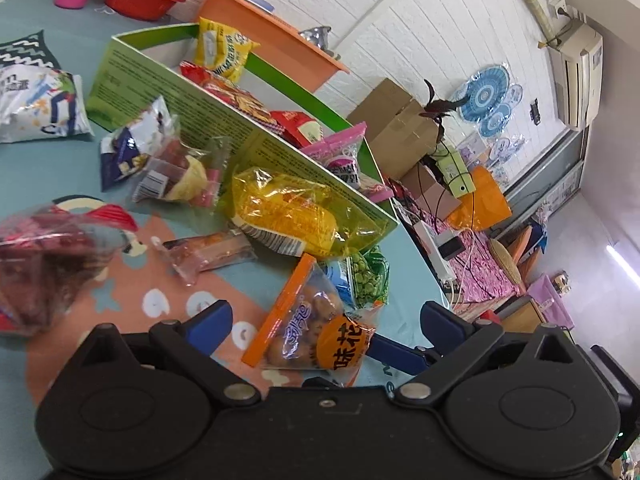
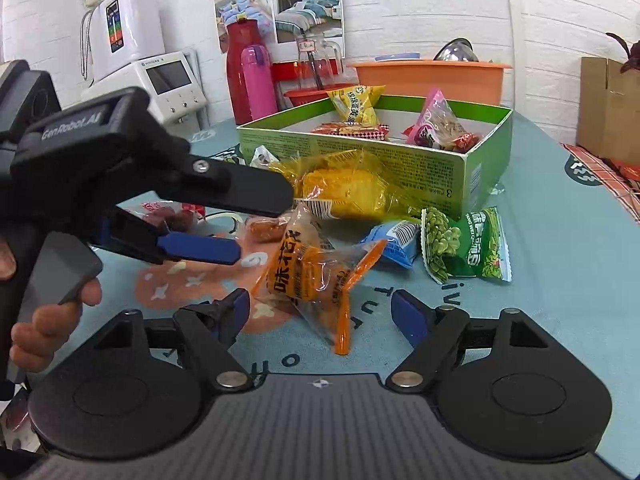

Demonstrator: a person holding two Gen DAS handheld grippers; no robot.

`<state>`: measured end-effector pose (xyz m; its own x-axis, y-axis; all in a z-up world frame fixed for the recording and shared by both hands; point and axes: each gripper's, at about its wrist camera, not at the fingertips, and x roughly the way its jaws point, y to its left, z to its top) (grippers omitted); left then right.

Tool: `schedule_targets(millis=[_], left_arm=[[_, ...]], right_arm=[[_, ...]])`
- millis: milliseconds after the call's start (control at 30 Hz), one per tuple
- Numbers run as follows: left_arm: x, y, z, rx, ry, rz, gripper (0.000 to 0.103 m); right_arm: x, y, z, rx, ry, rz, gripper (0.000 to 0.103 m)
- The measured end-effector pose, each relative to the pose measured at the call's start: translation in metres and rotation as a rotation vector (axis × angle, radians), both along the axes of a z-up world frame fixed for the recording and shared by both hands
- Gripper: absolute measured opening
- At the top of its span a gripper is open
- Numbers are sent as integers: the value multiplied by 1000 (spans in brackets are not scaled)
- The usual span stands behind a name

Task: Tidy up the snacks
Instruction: 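Grasp the orange-striped peanut bag with the left gripper, then carry the peanut bag into the green box and open the left gripper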

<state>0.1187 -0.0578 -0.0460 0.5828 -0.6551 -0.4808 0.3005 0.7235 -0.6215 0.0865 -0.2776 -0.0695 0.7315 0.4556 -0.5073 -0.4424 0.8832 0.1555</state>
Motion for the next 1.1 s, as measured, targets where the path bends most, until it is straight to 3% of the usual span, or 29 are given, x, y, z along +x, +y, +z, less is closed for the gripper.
schedule_targets(millis=[167, 233, 300, 333, 367, 467, 567, 800, 1100], left_arm=[[9, -3, -8, 5, 11, -14, 103], [9, 0, -10, 3, 6, -12, 102], [10, 1, -13, 0, 33, -28, 57], [10, 0, -14, -9, 34, -34, 58], [9, -1, -13, -10, 33, -38, 58], [4, -5, -8, 12, 14, -39, 57], [-2, -3, 0, -11, -4, -43, 57], [-11, -3, 39, -14, -132, -52, 56], [29, -6, 73, 16, -235, -32, 57]], right_arm=[[4, -1, -1, 9, 10, -5, 102], [5, -1, -2, 13, 13, -2, 96], [4, 0, -2, 8, 7, 1, 78], [4, 0, -2, 1, 6, -8, 60], [5, 0, -1, -11, 4, -25, 50], [2, -1, 2, -3, 2, -22, 45], [-4, -1, 10, -17, -29, -24, 44], [-10, -4, 39, -4, -143, -23, 43], [31, 1, 68, 16, -250, -26, 43]])
